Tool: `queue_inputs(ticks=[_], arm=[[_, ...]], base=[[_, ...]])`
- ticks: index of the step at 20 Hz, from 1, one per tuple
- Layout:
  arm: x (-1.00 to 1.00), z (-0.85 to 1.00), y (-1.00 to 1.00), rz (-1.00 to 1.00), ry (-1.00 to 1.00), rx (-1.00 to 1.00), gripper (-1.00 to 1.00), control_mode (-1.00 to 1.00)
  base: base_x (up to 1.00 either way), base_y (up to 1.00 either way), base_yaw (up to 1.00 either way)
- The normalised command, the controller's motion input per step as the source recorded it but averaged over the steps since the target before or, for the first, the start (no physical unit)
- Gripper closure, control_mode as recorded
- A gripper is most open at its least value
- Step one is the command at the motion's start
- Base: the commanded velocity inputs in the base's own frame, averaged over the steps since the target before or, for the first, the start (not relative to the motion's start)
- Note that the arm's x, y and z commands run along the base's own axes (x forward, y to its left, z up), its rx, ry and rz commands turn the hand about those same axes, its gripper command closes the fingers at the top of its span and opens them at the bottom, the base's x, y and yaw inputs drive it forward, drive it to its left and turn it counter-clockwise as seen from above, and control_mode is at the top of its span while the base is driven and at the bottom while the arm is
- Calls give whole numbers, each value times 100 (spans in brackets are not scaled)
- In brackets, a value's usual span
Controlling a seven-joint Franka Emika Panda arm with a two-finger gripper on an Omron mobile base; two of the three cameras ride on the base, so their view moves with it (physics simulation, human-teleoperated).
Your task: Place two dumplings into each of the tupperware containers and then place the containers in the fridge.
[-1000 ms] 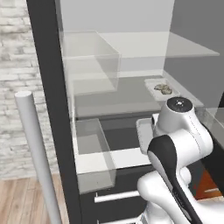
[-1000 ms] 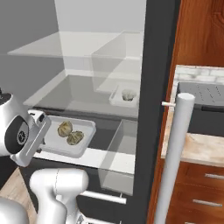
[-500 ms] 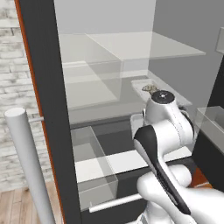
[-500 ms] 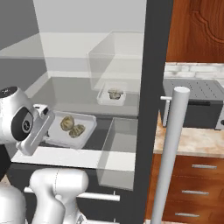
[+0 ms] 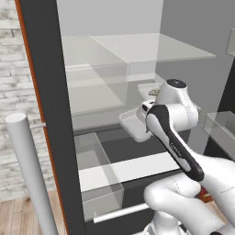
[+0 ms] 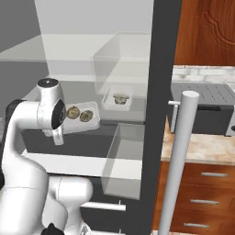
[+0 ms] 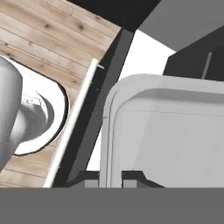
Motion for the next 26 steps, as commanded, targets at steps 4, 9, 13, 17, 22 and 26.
queue_inputs(ticks=[4, 9, 13, 17, 22, 26], arm=[[100, -14, 49, 28, 6, -2, 100, -100], [100, -10, 25, 7, 12, -2, 100, -100], [100, -4, 27, 0, 0, 0, 100, -100], [100, -24, 55, 1, 0, 0, 100, -100], [97, -23, 23, 20, -10, 0, 100, -100], [64, -6, 14, 34, -40, 0, -100, -100]], base=[[0, 0, 0], [0, 0, 0], [0, 0, 0], [0, 0, 0], [0, 0, 0], [0, 0, 0]])
